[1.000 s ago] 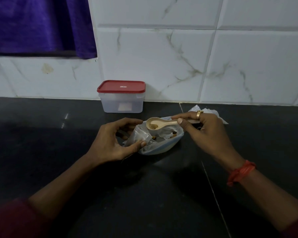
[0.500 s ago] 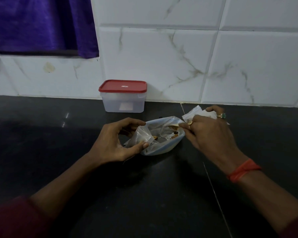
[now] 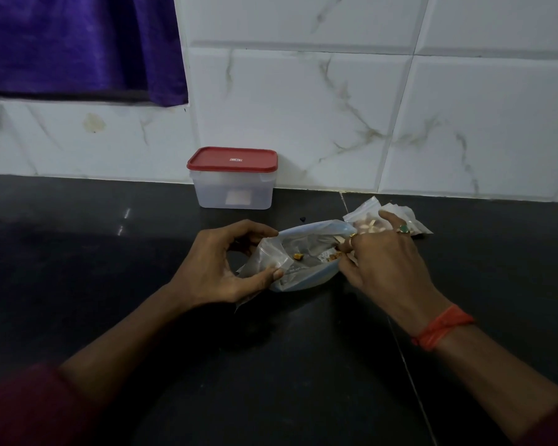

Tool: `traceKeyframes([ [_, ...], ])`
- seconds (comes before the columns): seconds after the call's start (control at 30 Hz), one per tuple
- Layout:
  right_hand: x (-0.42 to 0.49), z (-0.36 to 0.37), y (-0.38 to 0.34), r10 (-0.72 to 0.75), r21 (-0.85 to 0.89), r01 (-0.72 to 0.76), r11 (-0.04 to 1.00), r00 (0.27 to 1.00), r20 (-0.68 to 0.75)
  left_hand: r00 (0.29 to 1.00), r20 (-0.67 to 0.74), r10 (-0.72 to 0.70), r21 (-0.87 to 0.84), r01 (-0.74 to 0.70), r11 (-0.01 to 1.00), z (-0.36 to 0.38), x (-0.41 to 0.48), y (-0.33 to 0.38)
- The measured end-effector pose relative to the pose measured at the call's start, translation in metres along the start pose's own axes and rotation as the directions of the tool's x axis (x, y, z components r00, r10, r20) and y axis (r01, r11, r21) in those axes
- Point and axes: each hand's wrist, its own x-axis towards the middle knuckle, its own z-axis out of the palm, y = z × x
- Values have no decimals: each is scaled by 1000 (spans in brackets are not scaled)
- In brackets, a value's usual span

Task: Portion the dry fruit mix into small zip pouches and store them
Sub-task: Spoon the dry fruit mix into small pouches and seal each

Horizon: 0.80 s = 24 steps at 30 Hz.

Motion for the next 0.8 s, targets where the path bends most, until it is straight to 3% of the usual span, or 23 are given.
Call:
traceKeyframes([
  [0.27, 4, 1, 14, 141, 299, -126, 946, 989, -31, 1000, -3, 12, 17, -12, 1000, 1, 0, -2],
  [0.33, 0, -6, 10, 136, 303, -108, 947, 988, -73, 1000, -9, 13, 16, -12, 1000, 1, -1, -1],
  [0.47, -3, -6, 5, -10, 147, 37, 988, 984, -178, 1000, -5, 14, 15, -14, 1000, 1, -1, 0],
  [0.67, -3, -8, -3, -86, 100, 82, 992, 995, 42, 1000, 2, 11, 17, -11, 1000, 1, -1, 0],
  [0.8, -2, -13, -14, 10, 88, -23, 996, 990, 139, 1000, 4, 6, 22, -6, 1000, 1, -1, -1],
])
